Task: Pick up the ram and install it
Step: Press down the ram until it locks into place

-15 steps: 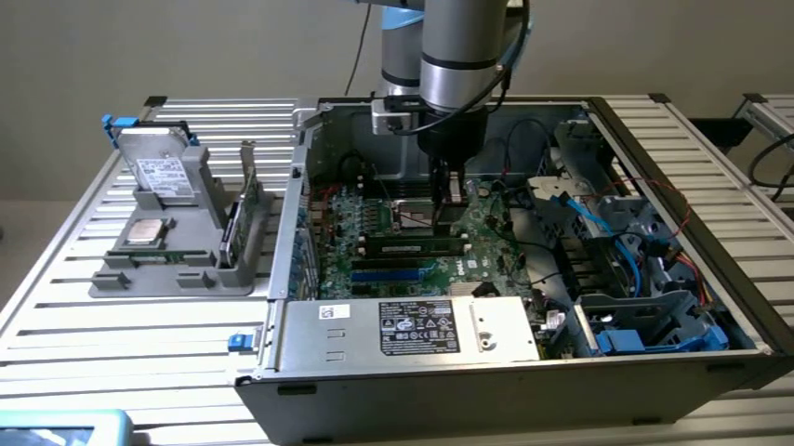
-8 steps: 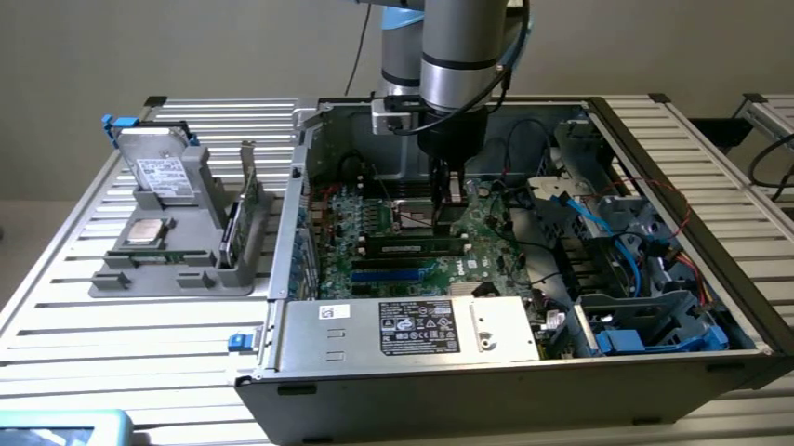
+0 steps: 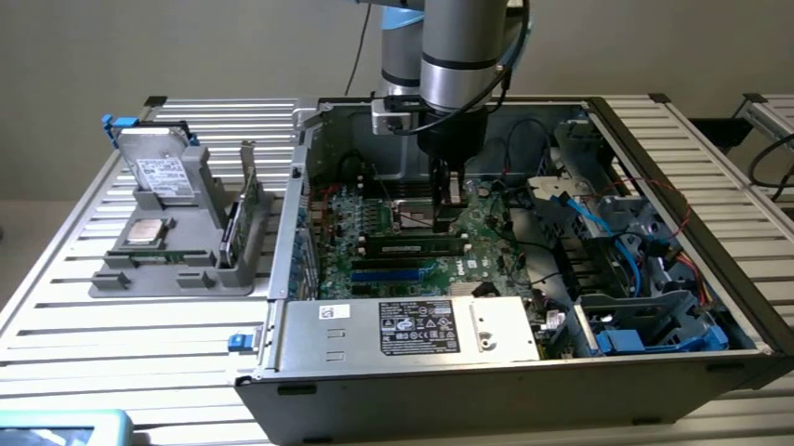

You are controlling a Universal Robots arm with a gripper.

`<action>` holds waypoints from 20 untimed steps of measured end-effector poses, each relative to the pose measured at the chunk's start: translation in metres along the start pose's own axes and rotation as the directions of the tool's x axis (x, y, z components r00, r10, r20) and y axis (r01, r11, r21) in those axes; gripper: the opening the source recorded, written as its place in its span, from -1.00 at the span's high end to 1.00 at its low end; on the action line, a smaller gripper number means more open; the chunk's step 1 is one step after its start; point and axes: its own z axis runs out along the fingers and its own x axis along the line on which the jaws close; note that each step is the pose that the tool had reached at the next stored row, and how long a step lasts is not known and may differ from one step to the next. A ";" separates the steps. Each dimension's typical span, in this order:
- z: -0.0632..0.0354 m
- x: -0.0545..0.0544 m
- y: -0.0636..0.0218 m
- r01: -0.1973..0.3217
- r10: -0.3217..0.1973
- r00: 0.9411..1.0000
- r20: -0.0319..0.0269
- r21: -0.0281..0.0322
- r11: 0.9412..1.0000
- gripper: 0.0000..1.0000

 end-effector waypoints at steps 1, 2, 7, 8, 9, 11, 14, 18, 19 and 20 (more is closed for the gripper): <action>0.0004 0.000 -0.0006 0.000 0.000 1.000 0.000 0.000 1.000 0.79; 0.0007 0.000 -0.0014 -0.001 0.001 1.000 0.000 0.000 1.000 0.79; 0.0027 0.000 -0.0029 -0.018 0.018 1.000 -0.022 -0.002 1.000 0.79; 0.0030 0.000 -0.0029 -0.023 0.023 0.999 -0.030 -0.002 1.000 0.79; 0.0034 -0.001 -0.0029 -0.026 0.026 0.999 -0.036 -0.002 1.000 0.79; 0.0042 -0.002 -0.0029 -0.029 0.029 0.999 -0.037 -0.002 1.000 0.79; 0.0060 -0.003 -0.0029 -0.037 0.037 0.999 -0.036 0.004 0.999 0.79; 0.0083 -0.006 -0.0028 -0.048 0.048 0.998 -0.036 0.012 0.999 0.79; 0.0087 -0.006 -0.0027 -0.050 0.050 0.998 -0.036 0.012 0.999 0.79; 0.0090 -0.006 -0.0023 -0.052 0.052 0.998 -0.036 0.013 0.999 0.79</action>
